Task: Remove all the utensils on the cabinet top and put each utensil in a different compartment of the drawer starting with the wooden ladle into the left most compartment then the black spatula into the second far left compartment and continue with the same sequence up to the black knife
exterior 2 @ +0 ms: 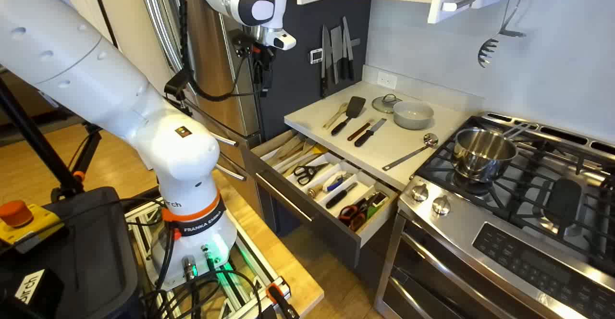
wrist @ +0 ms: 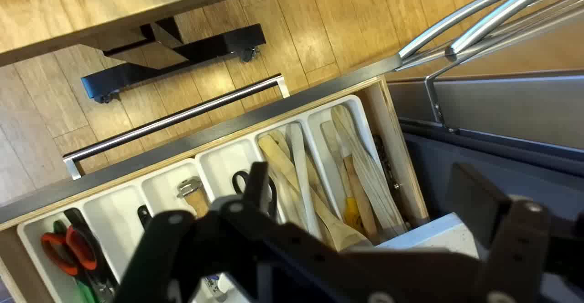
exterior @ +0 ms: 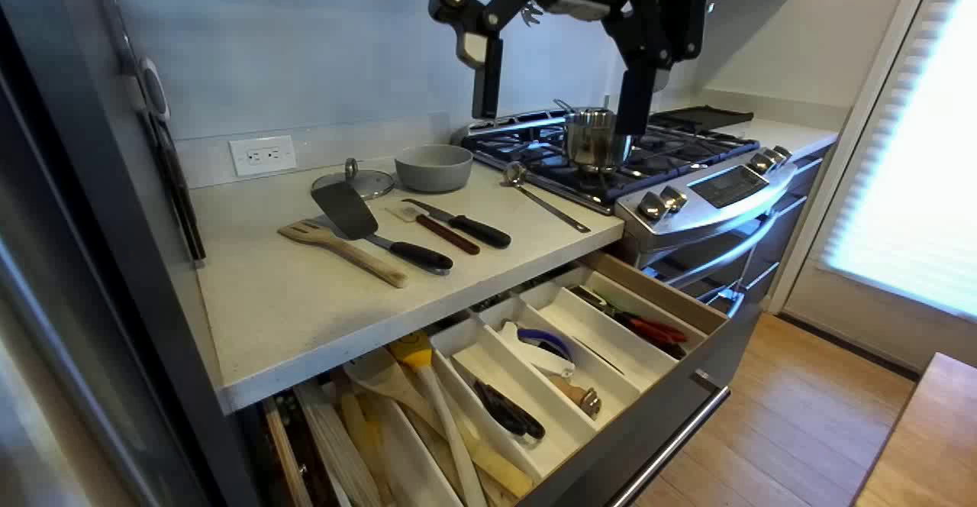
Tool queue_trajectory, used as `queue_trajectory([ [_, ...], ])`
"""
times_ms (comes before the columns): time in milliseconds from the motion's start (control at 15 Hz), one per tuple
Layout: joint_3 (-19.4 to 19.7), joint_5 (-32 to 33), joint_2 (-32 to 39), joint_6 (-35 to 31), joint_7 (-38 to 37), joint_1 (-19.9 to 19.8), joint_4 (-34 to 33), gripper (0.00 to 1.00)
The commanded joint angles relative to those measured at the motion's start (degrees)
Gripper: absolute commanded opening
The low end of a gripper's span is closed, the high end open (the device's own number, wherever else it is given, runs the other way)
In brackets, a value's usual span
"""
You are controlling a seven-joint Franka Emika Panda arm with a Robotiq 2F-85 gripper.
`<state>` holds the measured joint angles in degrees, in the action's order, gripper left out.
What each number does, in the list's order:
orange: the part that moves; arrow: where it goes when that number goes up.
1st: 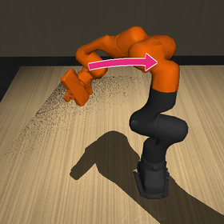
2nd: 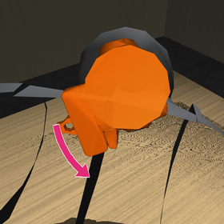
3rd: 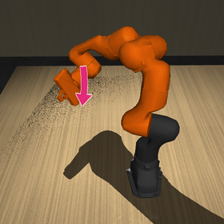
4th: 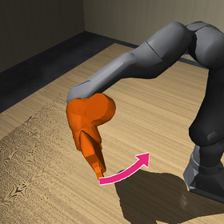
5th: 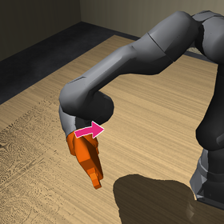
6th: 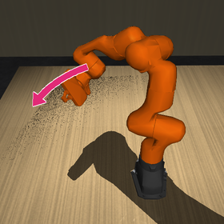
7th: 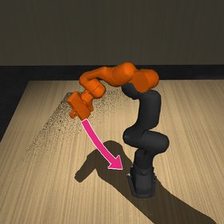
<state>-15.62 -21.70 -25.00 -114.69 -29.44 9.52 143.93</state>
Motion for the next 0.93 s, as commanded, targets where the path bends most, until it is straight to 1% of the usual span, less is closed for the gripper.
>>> queue_trajectory([
  [0,0.1,0.1,0.0,0.1,0.0,0.1,-0.1,1.0],
  [733,0.1,0.1,0.0,0.1,0.0,0.1,-0.1,1.0],
  [800,0.0,2.6,0.8,1.4,0.2,-0.5,-1.0,1.0],
  [867,-0.3,6.7,2.1,2.6,0.2,-1.7,-2.2,1.0],
])
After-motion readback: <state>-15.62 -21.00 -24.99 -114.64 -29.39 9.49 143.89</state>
